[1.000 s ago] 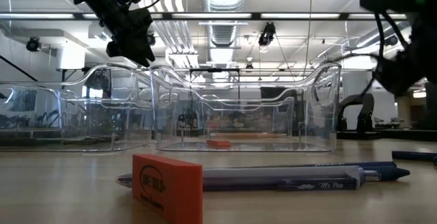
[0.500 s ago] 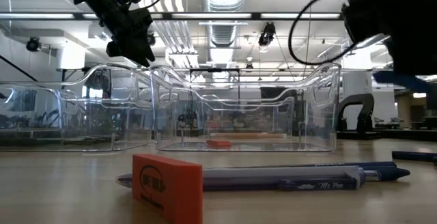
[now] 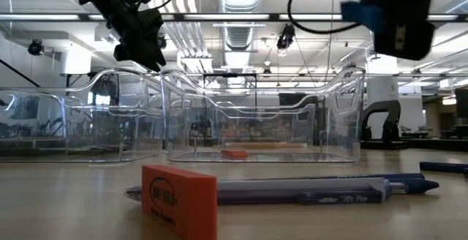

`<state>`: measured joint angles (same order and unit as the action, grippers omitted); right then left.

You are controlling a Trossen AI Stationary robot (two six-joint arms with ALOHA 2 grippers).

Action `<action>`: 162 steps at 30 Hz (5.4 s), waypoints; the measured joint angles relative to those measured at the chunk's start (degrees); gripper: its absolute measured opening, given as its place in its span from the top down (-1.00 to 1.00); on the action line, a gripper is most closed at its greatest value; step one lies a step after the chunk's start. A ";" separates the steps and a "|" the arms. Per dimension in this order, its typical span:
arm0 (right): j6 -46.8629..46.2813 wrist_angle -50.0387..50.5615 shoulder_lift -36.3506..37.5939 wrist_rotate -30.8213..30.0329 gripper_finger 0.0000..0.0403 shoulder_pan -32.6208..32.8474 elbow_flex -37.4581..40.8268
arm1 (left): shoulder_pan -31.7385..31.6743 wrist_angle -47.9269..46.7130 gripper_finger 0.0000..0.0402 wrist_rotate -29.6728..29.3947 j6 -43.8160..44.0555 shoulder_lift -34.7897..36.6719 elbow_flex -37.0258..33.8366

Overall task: Sort crayons/erasers/pens/pencils in bins
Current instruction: Put the blue eraser into the bottom right transparent bin

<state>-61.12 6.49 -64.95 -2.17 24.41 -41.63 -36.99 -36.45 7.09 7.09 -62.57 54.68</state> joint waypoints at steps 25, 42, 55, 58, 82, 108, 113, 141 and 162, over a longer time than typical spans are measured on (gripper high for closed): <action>10.15 -10.21 -9.48 -19.90 0.78 -14.41 -0.51 | 0.00 1.94 0.19 0.02 3.10 0.00 0.00; 18.73 1.93 -25.44 -15.24 0.78 -14.82 -18.08 | 0.02 1.43 0.19 0.04 3.20 0.00 0.00; 18.31 20.10 -33.58 -11.07 0.78 -15.93 -27.22 | -0.02 1.37 0.19 0.04 3.20 0.00 0.00; 16.89 20.17 -33.75 -10.99 0.78 -15.94 -26.95 | -0.02 1.36 0.19 0.04 3.21 0.00 0.00; 16.13 20.32 -33.75 -10.83 0.25 -16.57 -26.51 | 0.00 1.36 0.19 0.04 4.57 0.00 0.00; 8.76 34.51 -15.39 -6.97 0.05 -16.10 -31.06 | -0.02 1.52 0.19 0.00 4.55 -0.04 -0.02; 8.69 39.36 -11.63 -7.54 0.05 -13.82 -29.51 | 0.00 1.57 0.19 0.00 5.17 -0.07 -0.02; -16.22 34.97 -12.95 9.27 0.05 9.45 -10.22 | 0.61 6.24 0.19 2.23 18.21 0.40 0.68; -20.33 31.96 -13.40 12.68 0.05 18.69 -3.93 | 1.81 6.03 0.19 2.95 20.77 0.57 0.41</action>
<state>-81.45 38.45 -78.34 10.51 43.10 -45.56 -35.18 -30.42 10.05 27.86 -62.00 55.08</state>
